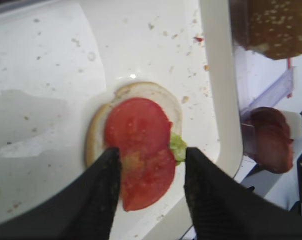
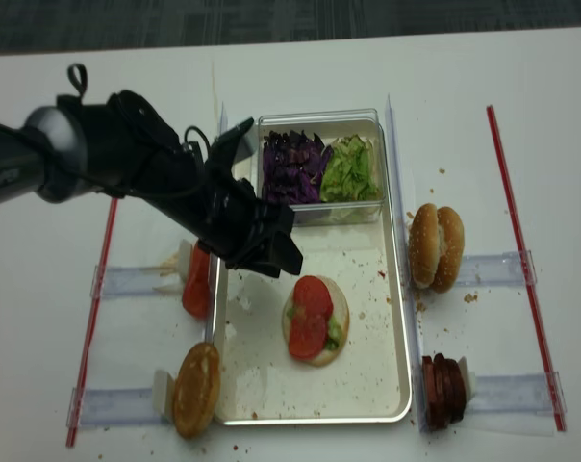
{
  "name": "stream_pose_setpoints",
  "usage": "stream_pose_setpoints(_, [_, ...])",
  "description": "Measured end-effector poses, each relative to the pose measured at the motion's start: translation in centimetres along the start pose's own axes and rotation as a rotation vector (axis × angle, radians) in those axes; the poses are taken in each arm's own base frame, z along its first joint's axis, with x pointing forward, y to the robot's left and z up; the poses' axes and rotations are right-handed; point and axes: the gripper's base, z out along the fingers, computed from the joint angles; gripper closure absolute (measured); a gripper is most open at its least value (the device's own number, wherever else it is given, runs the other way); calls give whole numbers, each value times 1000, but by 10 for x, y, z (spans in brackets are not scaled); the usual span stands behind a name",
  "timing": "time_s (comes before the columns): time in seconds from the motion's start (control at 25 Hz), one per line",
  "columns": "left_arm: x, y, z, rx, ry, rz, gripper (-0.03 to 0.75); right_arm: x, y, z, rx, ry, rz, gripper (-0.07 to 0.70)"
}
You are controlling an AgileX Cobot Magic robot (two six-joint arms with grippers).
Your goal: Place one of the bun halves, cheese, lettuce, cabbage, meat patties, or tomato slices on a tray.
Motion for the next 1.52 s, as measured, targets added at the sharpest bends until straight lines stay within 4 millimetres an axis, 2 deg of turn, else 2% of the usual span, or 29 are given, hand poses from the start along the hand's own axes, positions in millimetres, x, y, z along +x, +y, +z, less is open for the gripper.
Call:
stream_pose_setpoints(0.2, [8,-33,-35,34,-72,96,399,0,0,0,0,0,0,41])
stream_pose_setpoints(0.4, [17,-48,-55,16,-94,161,398,0,0,0,0,0,-2,41])
stream_pose_setpoints(0.52, [20,-41,-56,-65,-60,172,399,0,0,0,0,0,-2,41])
stream_pose_setpoints(0.8, [22,-9,-64,-430,-10,138,397,0,0,0,0,0,-2,41])
stream_pose_setpoints(0.92, [23,0,-69,-537,-3,117,368,0,0,0,0,0,-2,41])
stream_pose_setpoints(1.28, [18,3,-71,-581,-62,71,157,0,0,0,0,0,-2,41])
stream_pose_setpoints(1.52, [16,8,-75,-646,-96,57,114,0,0,0,0,0,-2,41])
